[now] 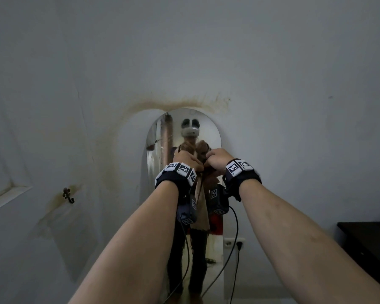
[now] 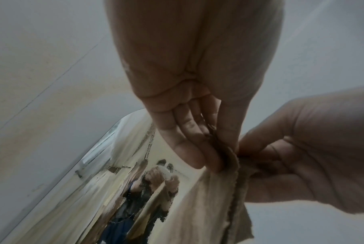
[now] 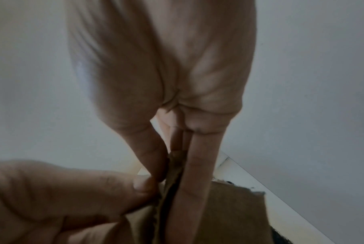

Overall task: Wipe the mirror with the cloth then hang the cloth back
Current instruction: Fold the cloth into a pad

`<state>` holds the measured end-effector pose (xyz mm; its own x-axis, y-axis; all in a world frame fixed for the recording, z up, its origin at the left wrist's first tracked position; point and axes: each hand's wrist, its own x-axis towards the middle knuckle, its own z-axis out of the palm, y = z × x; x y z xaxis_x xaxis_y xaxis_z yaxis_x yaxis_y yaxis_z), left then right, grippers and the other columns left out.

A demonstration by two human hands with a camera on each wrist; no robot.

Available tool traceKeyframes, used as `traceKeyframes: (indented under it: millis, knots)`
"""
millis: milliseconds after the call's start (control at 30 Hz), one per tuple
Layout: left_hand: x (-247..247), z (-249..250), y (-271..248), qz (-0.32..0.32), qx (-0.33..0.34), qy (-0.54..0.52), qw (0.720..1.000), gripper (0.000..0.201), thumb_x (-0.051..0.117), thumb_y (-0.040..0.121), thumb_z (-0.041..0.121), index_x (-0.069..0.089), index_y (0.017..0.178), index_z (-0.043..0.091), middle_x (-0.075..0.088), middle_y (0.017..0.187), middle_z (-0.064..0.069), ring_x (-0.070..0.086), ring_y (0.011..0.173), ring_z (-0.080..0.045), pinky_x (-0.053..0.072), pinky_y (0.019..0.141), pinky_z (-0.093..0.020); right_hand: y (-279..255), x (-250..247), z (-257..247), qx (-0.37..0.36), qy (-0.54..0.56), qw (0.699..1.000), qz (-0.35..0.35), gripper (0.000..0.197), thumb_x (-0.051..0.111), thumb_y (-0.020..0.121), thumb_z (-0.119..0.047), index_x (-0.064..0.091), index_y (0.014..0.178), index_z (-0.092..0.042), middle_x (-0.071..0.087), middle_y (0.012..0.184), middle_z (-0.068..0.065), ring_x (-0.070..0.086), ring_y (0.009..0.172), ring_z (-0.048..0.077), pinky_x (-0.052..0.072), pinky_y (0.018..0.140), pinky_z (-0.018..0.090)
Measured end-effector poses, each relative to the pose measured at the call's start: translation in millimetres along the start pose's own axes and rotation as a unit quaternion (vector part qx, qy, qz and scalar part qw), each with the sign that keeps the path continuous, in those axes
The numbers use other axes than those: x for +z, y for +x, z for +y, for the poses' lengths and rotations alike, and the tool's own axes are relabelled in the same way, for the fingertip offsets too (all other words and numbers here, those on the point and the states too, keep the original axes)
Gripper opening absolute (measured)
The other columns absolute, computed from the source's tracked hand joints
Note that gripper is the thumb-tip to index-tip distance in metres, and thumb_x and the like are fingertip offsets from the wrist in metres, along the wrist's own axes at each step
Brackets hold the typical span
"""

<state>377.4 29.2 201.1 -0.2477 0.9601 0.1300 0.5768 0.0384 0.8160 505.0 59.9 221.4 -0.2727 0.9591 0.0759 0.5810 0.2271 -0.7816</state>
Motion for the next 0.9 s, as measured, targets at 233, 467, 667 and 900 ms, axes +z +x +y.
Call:
traceKeyframes:
  millis: [233,467,667,900]
  knots:
    - [1.8,-1.0,-5.2,-0.021,0.064,0.084,0.994,0.010,0.080,0.073,0.028,0.073,0.067,0.025,0.068,0.068,0.003,0.054,0.057,-0.006,0.036,0.049,-0.014,-1.0,-6.6,-14.1,0.072,0.043,0.995,-0.052,0.009,0.053,0.074,-0.005,0.059,0.068,-0.002,0.062,0.073,0.022,0.067,0.082,0.040,0.055,0.083,0.052]
    - [-24.2,-5.7,-9.2,0.001,0.110,0.083,0.990,0.016,0.072,0.082,0.020,0.078,0.097,0.020,0.072,0.089,0.001,0.064,0.090,-0.016,0.051,0.082,-0.027,-26.7,-8.8,-16.0,0.016,0.056,0.993,-0.098,0.034,0.047,0.081,0.007,0.064,0.097,-0.017,0.069,0.084,0.018,0.067,0.073,0.032,0.057,0.078,0.046]
    - [-50.9,-15.5,-11.4,0.013,0.107,0.053,0.993,0.017,0.071,0.084,0.026,0.077,0.098,0.018,0.073,0.092,-0.003,0.068,0.091,-0.023,0.055,0.085,-0.036,-27.5,5.7,3.9,-0.037,-0.186,0.978,-0.084,0.024,0.067,0.084,-0.024,0.069,0.107,-0.016,0.066,0.103,0.008,0.062,0.100,0.026,0.046,0.078,0.027]
    - [-73.6,-43.7,-14.1,0.046,0.064,0.031,0.996,0.013,0.067,0.088,0.024,0.071,0.076,0.024,0.069,0.082,-0.004,0.068,0.087,-0.029,0.056,0.085,-0.046,-21.5,-2.4,0.1,-0.041,-0.062,0.993,-0.094,0.014,0.075,0.080,-0.026,0.066,0.085,-0.018,0.067,0.092,0.009,0.065,0.080,0.024,0.056,0.077,0.039]
